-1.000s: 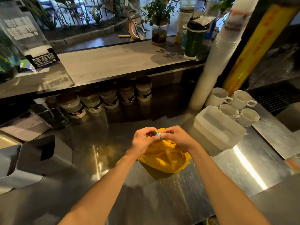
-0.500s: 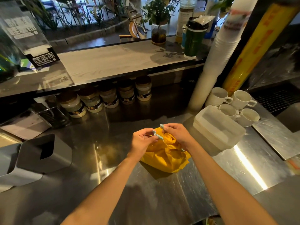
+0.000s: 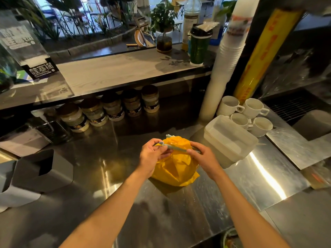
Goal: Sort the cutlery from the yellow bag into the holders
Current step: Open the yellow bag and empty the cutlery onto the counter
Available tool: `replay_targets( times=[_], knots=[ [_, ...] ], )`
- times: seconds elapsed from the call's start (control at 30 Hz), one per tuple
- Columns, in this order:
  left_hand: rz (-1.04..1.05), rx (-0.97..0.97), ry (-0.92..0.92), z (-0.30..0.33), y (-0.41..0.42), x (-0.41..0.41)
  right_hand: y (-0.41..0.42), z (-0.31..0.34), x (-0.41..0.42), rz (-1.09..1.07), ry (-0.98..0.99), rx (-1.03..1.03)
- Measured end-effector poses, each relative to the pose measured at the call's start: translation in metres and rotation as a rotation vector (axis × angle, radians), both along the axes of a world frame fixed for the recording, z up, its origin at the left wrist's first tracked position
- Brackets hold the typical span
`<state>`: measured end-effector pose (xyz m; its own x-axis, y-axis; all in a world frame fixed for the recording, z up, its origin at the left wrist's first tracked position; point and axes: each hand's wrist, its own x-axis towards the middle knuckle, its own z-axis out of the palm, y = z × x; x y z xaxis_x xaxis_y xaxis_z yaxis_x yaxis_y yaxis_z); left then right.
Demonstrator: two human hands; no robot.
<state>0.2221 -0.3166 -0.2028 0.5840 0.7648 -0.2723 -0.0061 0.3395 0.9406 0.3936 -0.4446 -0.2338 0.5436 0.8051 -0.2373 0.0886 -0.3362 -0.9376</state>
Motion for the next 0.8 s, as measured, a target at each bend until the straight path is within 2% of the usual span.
replay_targets(
  times=[0.07, 0.2, 0.3, 0.4, 0.53, 0.7, 0.8],
  knots=[
    [0.002, 0.003, 0.014, 0.006, -0.006, 0.007, -0.008, 0.003, 0.006, 0.001, -0.065, 0.032],
    [0.011, 0.225, 0.139, 0.018, -0.014, 0.02, -0.023, 0.015, 0.015, -0.155, -0.142, 0.156],
    [0.098, 0.325, 0.104, 0.017, -0.017, 0.028, -0.035, 0.023, 0.022, -0.283, -0.075, 0.255],
    [0.174, 0.395, 0.146, 0.011, -0.025, 0.034, -0.047, 0.028, 0.03, -0.391, 0.028, 0.334],
    [0.005, 0.308, 0.197, 0.006, -0.038, 0.049, -0.064, 0.02, 0.042, -0.49, 0.292, 0.47],
    [-0.062, 0.365, 0.395, -0.003, -0.043, 0.071, -0.082, 0.013, 0.049, -0.585, 0.412, 0.525],
    [-0.076, 0.448, 0.569, -0.014, -0.045, 0.084, -0.084, 0.011, 0.051, -0.589, 0.389, 0.534]
  ],
)
